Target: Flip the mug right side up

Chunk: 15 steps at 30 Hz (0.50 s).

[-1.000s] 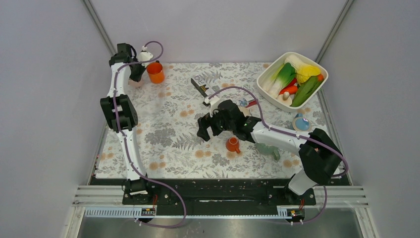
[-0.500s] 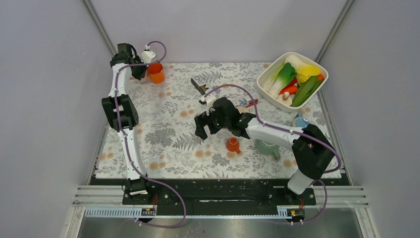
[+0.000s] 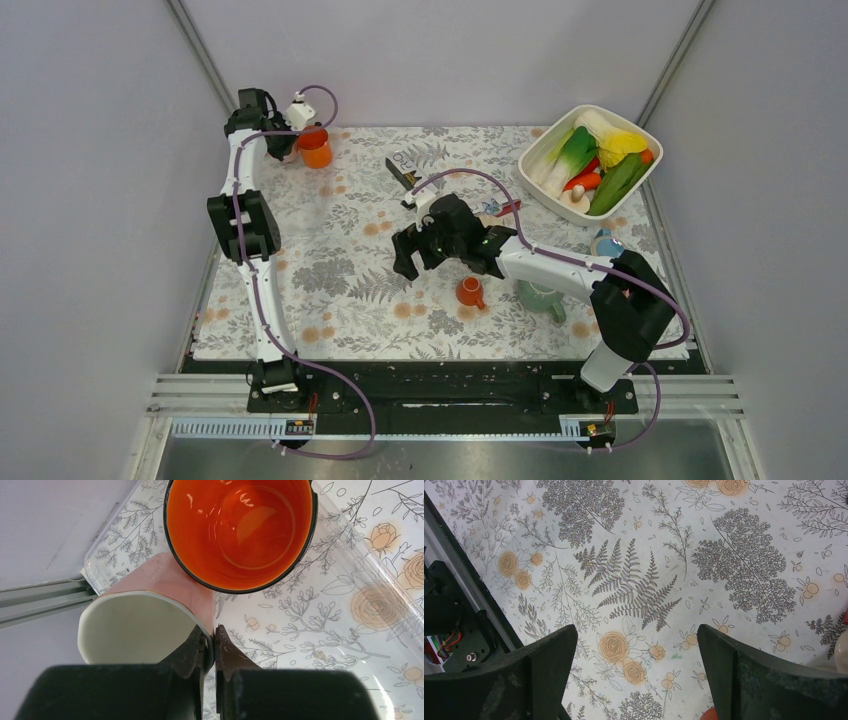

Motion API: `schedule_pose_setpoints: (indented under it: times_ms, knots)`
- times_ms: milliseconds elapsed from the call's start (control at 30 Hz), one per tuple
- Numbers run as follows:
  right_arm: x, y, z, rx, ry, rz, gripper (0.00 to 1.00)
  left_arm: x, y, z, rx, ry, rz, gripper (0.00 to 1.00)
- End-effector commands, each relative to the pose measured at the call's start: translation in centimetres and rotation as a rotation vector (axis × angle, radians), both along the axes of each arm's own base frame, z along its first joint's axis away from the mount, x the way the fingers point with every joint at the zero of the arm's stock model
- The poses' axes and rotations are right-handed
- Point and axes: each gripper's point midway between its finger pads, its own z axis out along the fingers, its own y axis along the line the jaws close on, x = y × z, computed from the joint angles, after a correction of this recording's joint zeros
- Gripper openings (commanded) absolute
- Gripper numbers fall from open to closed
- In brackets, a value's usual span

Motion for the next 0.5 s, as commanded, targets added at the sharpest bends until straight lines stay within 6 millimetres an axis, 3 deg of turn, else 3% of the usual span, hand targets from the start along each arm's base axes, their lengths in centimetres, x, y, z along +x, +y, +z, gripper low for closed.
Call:
schedule_pose_setpoints:
  times_ms: [0, 100, 267, 467]
  knots:
    - [1.2, 0.4, 2.5, 0.040, -0.045, -0.024, 0.99, 2.6, 1.2, 5.1, 0.064, -0.171, -0.018, 0.02]
    - [1.1, 0.5, 2.5, 0.043, -0.042, -0.018, 1.00, 2.6, 1.6, 4.5, 0.078, -0.160, -0.006, 0.06]
    - [1.0, 0.4, 2.6, 0.045, -0.043, -0.019, 0.99, 2.9, 2.2, 4.0, 0.102, -0.164, 0.014, 0.27]
    - [1.0, 0.5, 2.6, 0.045, -0.043, -0.018, 0.99, 3.7, 3.1, 4.2, 0.142, -0.203, 0.041, 0.38]
